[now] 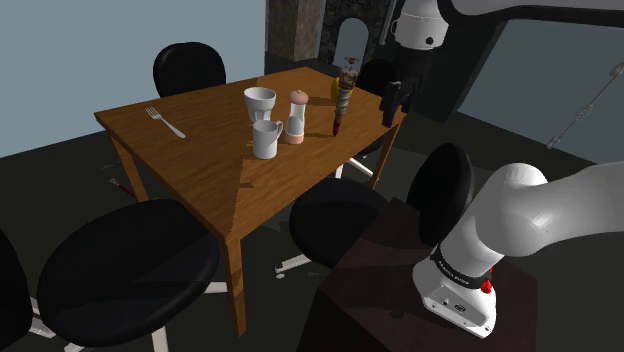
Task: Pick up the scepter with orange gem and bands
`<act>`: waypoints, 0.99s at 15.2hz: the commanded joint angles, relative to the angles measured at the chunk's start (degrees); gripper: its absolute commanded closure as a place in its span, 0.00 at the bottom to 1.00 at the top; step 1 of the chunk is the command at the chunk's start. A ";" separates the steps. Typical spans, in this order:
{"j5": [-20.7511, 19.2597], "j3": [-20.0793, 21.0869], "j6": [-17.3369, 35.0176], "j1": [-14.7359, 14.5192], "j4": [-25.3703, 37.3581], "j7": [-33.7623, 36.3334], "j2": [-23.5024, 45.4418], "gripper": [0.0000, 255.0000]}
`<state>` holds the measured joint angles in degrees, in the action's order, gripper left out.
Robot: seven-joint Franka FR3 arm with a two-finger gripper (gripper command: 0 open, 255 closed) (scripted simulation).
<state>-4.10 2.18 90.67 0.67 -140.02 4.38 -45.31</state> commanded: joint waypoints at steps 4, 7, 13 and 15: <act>-1.93 -3.78 2.23 0.64 3.11 -5.24 4.17 0.00; -3.16 -7.37 4.23 0.94 6.92 -10.41 8.85 0.00; -3.22 -13.96 7.13 0.81 16.64 -20.91 19.45 0.00; -2.48 -16.00 7.67 0.65 20.52 -24.52 23.34 0.00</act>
<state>-6.86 -12.75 97.71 1.38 -121.00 -18.18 -23.78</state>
